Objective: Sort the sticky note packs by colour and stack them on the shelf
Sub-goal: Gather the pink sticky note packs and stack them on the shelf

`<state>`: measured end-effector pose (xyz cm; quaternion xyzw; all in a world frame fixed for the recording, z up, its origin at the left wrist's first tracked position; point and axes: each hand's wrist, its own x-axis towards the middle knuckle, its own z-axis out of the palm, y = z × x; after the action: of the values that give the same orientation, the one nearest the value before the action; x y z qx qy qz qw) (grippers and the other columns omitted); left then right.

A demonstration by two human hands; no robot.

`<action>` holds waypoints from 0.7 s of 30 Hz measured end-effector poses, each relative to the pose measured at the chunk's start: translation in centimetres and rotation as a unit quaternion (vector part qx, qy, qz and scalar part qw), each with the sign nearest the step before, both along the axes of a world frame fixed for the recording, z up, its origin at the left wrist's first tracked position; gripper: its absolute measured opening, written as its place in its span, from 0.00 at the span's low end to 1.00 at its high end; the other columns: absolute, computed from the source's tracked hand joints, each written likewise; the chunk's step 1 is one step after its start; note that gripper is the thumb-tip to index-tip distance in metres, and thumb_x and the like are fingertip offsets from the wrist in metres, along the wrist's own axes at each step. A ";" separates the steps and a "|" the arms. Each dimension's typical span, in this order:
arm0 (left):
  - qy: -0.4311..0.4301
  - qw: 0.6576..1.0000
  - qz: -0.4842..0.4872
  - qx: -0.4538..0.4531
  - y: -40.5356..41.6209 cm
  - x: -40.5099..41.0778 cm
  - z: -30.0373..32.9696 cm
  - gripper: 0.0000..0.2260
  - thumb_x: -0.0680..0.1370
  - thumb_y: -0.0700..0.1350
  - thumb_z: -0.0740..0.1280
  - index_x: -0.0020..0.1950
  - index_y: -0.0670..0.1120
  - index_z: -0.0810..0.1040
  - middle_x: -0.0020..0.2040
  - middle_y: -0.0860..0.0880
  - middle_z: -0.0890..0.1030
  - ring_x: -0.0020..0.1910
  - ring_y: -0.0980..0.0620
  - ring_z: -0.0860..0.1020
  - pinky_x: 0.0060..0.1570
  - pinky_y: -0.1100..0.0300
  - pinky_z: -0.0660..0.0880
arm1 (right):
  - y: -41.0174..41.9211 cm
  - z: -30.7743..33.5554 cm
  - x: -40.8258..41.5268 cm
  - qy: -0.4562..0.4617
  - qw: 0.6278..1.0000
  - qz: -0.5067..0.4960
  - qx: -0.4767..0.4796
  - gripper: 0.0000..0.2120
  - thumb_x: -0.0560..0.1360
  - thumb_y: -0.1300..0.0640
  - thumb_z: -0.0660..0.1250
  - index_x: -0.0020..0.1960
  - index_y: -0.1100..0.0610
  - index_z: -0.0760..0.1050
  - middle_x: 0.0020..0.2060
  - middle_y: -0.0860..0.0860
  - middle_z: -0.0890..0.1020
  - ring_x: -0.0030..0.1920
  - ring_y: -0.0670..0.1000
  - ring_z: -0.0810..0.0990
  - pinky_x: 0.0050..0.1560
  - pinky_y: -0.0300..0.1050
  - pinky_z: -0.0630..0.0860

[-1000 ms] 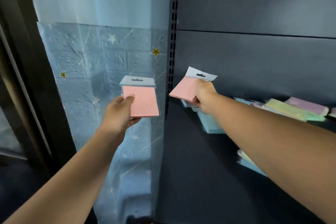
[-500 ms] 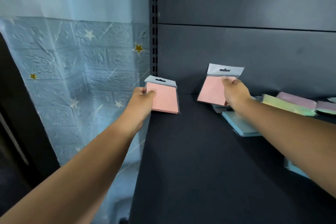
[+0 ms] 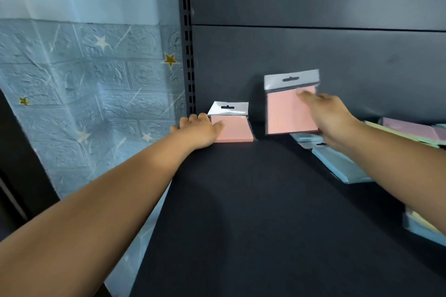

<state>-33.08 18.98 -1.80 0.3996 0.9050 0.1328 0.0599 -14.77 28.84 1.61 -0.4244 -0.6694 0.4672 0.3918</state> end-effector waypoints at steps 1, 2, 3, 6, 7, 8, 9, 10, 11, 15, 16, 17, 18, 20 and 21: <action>0.001 1.000 0.006 -0.005 0.2 0.0 0.0 0.28 0.80 0.60 0.48 0.73 0.44 0.59 0.74 0.44 0.59 0.73 0.42 0.56 0.69 0.45 0.54 | -0.9 0.1 -0.4 0.019 0.999 0.033 -0.029 0.11 0.78 0.52 0.61 0.47 0.60 0.75 0.41 0.54 0.79 0.41 0.53 0.77 0.47 0.50 0.78; 0.002 1.000 0.012 -0.005 0.3 0.1 0.0 0.28 0.80 0.60 0.49 0.73 0.44 0.59 0.74 0.44 0.59 0.73 0.42 0.56 0.69 0.45 0.54 | -1.8 0.1 -0.8 0.027 0.996 0.066 -0.062 0.10 0.77 0.52 0.63 0.47 0.59 0.76 0.39 0.53 0.80 0.39 0.53 0.78 0.42 0.48 0.80; 0.000 1.000 0.020 0.000 0.5 0.0 -0.1 0.28 0.80 0.60 0.49 0.73 0.44 0.59 0.74 0.43 0.59 0.74 0.42 0.55 0.69 0.45 0.54 | -2.7 0.0 -1.3 0.017 0.992 0.092 -0.090 0.09 0.77 0.53 0.63 0.47 0.58 0.75 0.37 0.52 0.79 0.36 0.51 0.79 0.35 0.44 0.79; -0.014 0.999 0.038 0.026 0.5 -0.1 -0.1 0.28 0.80 0.59 0.49 0.73 0.41 0.60 0.73 0.41 0.61 0.73 0.41 0.57 0.68 0.47 0.56 | -4.3 -0.7 -2.5 -0.045 0.983 0.119 -0.134 0.08 0.77 0.53 0.64 0.40 0.55 0.72 0.34 0.51 0.78 0.33 0.49 0.77 0.30 0.40 0.77; -0.027 0.998 0.032 0.047 0.4 -0.2 0.0 0.27 0.81 0.57 0.47 0.72 0.40 0.61 0.73 0.40 0.62 0.72 0.41 0.59 0.68 0.49 0.56 | -4.5 -0.7 -2.8 -0.045 0.981 0.122 -0.145 0.08 0.77 0.54 0.64 0.40 0.55 0.71 0.34 0.51 0.78 0.33 0.49 0.77 0.31 0.41 0.77; -0.051 0.996 0.025 0.075 0.2 -0.2 0.2 0.26 0.82 0.55 0.46 0.72 0.38 0.62 0.72 0.38 0.64 0.71 0.41 0.60 0.68 0.51 0.57 | -4.7 -0.7 -3.0 -0.038 0.980 0.124 -0.153 0.08 0.77 0.54 0.64 0.40 0.55 0.71 0.35 0.52 0.78 0.33 0.49 0.77 0.30 0.42 0.78; -0.086 0.990 0.022 0.113 -0.1 -0.3 0.3 0.25 0.82 0.53 0.45 0.71 0.38 0.64 0.71 0.38 0.65 0.71 0.41 0.62 0.69 0.53 0.57 | -4.7 -0.7 -3.2 -0.031 0.979 0.127 -0.158 0.08 0.77 0.55 0.64 0.40 0.56 0.71 0.35 0.52 0.77 0.33 0.49 0.77 0.29 0.41 0.78; -0.127 0.979 0.023 0.158 -0.4 -0.5 0.2 0.24 0.83 0.52 0.46 0.70 0.38 0.67 0.70 0.38 0.67 0.70 0.42 0.64 0.69 0.53 0.59 | -4.9 -0.6 -3.5 -0.029 0.978 0.132 -0.161 0.07 0.77 0.56 0.63 0.41 0.56 0.71 0.36 0.52 0.77 0.33 0.49 0.77 0.27 0.40 0.78; -0.162 0.966 0.024 0.199 -0.9 -0.7 0.1 0.23 0.83 0.51 0.47 0.69 0.39 0.68 0.69 0.39 0.69 0.69 0.42 0.66 0.69 0.53 0.60 | -5.1 -0.7 -3.8 -0.033 0.976 0.139 -0.162 0.07 0.77 0.56 0.63 0.43 0.57 0.72 0.36 0.52 0.77 0.33 0.49 0.77 0.26 0.39 0.78; -0.202 0.941 -0.015 0.271 -5.5 0.6 -0.8 0.21 0.82 0.51 0.50 0.70 0.43 0.69 0.70 0.45 0.70 0.70 0.48 0.66 0.65 0.59 0.60 | -6.1 -1.1 -5.2 -0.113 0.981 0.124 -0.100 0.09 0.78 0.54 0.62 0.54 0.58 0.72 0.44 0.54 0.77 0.34 0.50 0.77 0.25 0.39 0.78; -0.201 0.938 -0.036 0.279 -6.8 1.2 -1.0 0.20 0.82 0.51 0.50 0.70 0.44 0.68 0.70 0.47 0.70 0.70 0.50 0.65 0.65 0.61 0.59 | -6.2 -1.1 -5.5 -0.155 0.980 0.108 -0.062 0.09 0.78 0.53 0.61 0.53 0.58 0.72 0.44 0.55 0.77 0.33 0.52 0.77 0.27 0.41 0.78; -0.204 0.935 -0.053 0.285 -8.0 1.8 -1.3 0.19 0.82 0.50 0.51 0.70 0.45 0.69 0.69 0.49 0.70 0.69 0.53 0.66 0.64 0.63 0.59 | -6.3 -1.0 -5.7 -0.202 0.975 0.092 -0.023 0.11 0.78 0.51 0.60 0.49 0.59 0.72 0.41 0.55 0.76 0.31 0.53 0.76 0.29 0.43 0.79; -0.209 0.931 -0.066 0.291 -9.0 2.3 -1.5 0.18 0.82 0.49 0.52 0.69 0.45 0.69 0.67 0.51 0.71 0.67 0.55 0.67 0.62 0.64 0.59 | -6.4 -0.9 -5.9 -0.245 0.966 0.077 0.013 0.13 0.78 0.49 0.59 0.44 0.60 0.70 0.37 0.54 0.75 0.29 0.54 0.76 0.32 0.45 0.79; -0.207 0.929 -0.077 0.298 -10.4 3.0 -1.6 0.17 0.82 0.48 0.53 0.68 0.46 0.71 0.65 0.53 0.72 0.65 0.56 0.68 0.60 0.66 0.60 | -6.5 -0.5 -5.7 -0.325 0.939 0.049 0.097 0.19 0.79 0.46 0.55 0.36 0.58 0.65 0.32 0.54 0.74 0.28 0.56 0.76 0.40 0.48 0.78; -0.187 0.934 -0.087 0.293 -10.9 3.3 -1.5 0.17 0.82 0.47 0.54 0.68 0.46 0.71 0.66 0.53 0.72 0.65 0.57 0.68 0.60 0.68 0.60 | -6.5 -0.3 -5.6 -0.362 0.919 0.040 0.152 0.20 0.79 0.45 0.53 0.34 0.57 0.64 0.32 0.53 0.74 0.31 0.56 0.76 0.41 0.45 0.76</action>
<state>-29.82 8.13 -3.27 0.4448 0.7598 0.4588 0.1201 -20.35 22.39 1.33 -0.4730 -0.8448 0.1892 0.1636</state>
